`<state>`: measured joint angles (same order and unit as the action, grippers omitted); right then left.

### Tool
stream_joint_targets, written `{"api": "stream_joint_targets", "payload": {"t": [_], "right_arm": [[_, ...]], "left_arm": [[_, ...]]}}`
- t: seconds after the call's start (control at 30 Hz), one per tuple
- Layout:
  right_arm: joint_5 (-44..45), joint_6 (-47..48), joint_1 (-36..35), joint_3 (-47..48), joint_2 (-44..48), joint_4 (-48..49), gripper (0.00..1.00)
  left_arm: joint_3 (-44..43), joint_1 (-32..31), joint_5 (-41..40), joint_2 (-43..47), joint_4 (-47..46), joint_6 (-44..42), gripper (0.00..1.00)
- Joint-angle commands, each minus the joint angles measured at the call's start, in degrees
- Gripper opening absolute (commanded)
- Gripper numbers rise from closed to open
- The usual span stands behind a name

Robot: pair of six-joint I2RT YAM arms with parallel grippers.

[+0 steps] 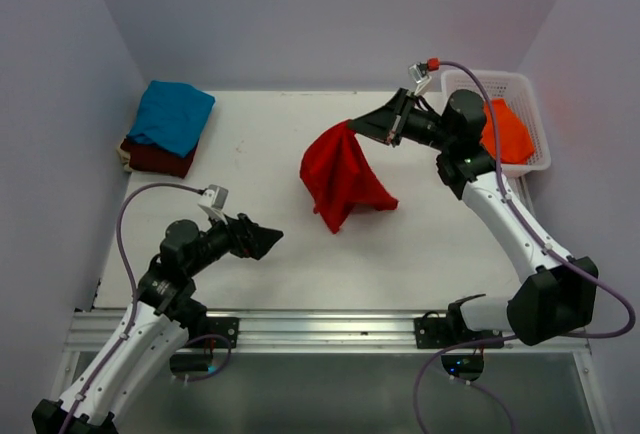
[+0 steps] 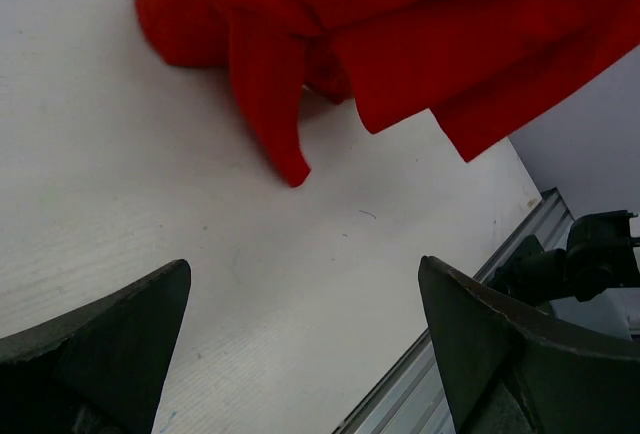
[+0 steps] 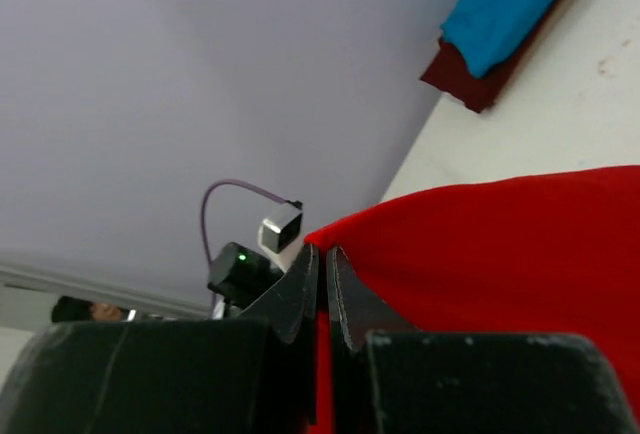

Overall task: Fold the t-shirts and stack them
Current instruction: Move the tshirt to the center of the board

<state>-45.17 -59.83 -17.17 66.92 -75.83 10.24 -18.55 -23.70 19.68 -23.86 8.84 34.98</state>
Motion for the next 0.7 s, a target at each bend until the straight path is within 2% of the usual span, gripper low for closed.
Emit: {"api": "stream_joint_targets", "payload": {"t": [0.0, 0.1, 0.23, 0.27, 0.33, 0.5, 0.67], "right_arm": [[-4.5, -10.7, 0.3, 0.2, 2.3, 14.0, 0.0], [-3.6, -12.1, 0.4, -0.5, 1.7, 13.8, 0.0], [5.9, -0.8, 0.4, 0.8, 2.1, -0.7, 0.0], [9.9, 1.1, 0.4, 1.2, 1.9, -7.0, 0.0], [13.3, 5.0, 0.5, 1.6, 0.8, -12.1, 0.0], [24.4, 10.2, 0.6, 2.7, -4.1, -20.2, 0.0], [30.2, 12.8, 0.6, 2.6, -9.3, -23.1, 0.0]], "left_arm": [[-2.3, -0.1, -1.0, 0.5, 0.2, 1.2, 1.0], [-2.3, -0.1, -1.0, 0.0, -0.1, 1.2, 1.0], [-1.9, -0.1, -2.9, -4.0, 0.7, -0.2, 1.0], [-2.1, -0.1, -3.2, -5.7, 1.3, -0.8, 1.0], [-2.2, -0.1, -3.0, -12.1, 0.9, -1.5, 1.0], [-1.2, -0.2, -3.4, -23.7, -6.8, -2.4, 1.0], [-2.7, -0.2, -5.6, -29.2, -11.9, -3.6, 1.0]]}}
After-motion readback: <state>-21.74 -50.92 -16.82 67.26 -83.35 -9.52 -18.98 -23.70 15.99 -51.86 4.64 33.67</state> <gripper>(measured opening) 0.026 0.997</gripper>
